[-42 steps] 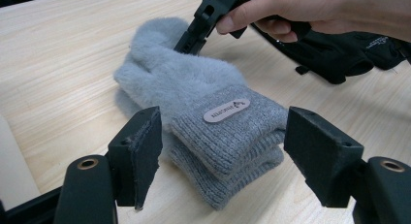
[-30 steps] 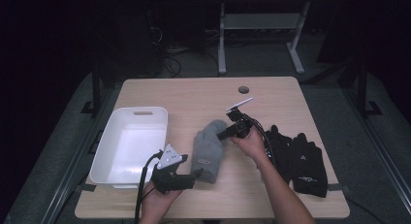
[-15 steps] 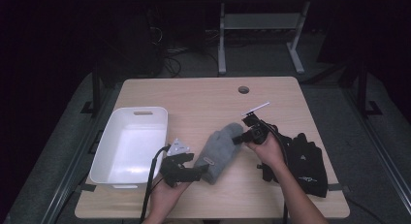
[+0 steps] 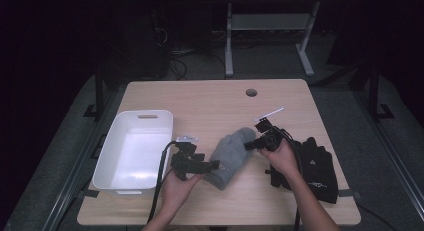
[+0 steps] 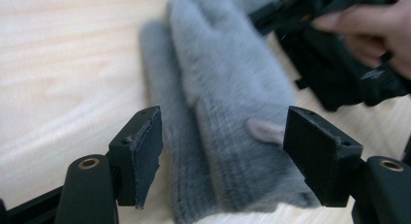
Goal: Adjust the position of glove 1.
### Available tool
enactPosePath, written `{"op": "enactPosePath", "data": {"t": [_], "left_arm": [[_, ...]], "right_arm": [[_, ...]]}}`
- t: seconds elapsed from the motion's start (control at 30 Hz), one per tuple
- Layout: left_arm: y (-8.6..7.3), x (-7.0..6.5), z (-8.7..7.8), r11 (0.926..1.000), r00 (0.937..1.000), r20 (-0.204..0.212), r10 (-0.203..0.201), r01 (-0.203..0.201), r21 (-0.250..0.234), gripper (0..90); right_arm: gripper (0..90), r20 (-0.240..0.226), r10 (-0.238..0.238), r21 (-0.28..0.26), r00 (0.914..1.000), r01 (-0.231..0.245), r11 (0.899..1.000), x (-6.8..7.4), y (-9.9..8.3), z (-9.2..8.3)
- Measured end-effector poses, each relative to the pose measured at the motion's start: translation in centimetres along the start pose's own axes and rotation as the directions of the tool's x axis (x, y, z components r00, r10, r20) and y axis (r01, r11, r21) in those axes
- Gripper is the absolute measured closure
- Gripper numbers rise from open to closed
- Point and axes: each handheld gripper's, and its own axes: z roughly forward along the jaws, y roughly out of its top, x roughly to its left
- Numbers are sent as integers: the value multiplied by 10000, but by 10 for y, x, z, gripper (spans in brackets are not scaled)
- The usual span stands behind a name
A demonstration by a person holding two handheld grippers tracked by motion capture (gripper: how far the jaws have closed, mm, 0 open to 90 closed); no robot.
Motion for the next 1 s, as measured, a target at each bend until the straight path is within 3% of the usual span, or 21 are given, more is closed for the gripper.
{"op": "enactPosePath", "data": {"t": [0.17, 0.3, 0.37, 0.47, 0.63, 0.73, 0.9, 0.97, 1.0], "left_arm": [[-7, 9, 8, 9978, 9985, 221, -495, 484, 461, 309], [-11, 13, 10, 9955, 9958, 436, -809, 786, 530, 354], [-13, 12, 10, 9958, 9959, 434, -800, 779, 479, 369], [-14, 10, 11, 9970, 9970, 468, -609, 585, 515, 425], [-15, 11, 12, 9957, 9959, 615, -661, 618, 697, 445], [-15, 12, 13, 9949, 9952, 728, -661, 602, 804, 450], [-15, 16, 15, 9900, 9894, 941, -1107, 1015, 975, 414], [-16, 18, 20, 9775, 9758, 1187, -1838, 1687, 1267, 336], [-17, 20, 22, 9724, 9708, 1304, -2012, 1819, 1460, 285]], "right_arm": [[729, -127, 178, -109, 9998, -180, 9998, -3, -1, 1], [558, -291, 379, -408, 9989, -391, 9984, -5, -2, -2], [458, -256, 576, -540, 9980, -589, 9968, -8, -2, -3], [416, -355, 940, -711, 9949, -963, 9928, -12, 0, -1], [423, -386, 1307, -812, 9907, -1335, 9877, -13, 4, 8], [477, -353, 1379, -710, 9898, -1401, 9876, -11, 6, 13], [584, -335, 1299, -539, 9910, -1316, 9898, -7, 7, 19], [606, -377, 1288, -472, 9910, -1305, 9903, -5, 7, 20], [607, -404, 1287, -444, 9909, -1304, 9905, -6, 7, 20]]}}
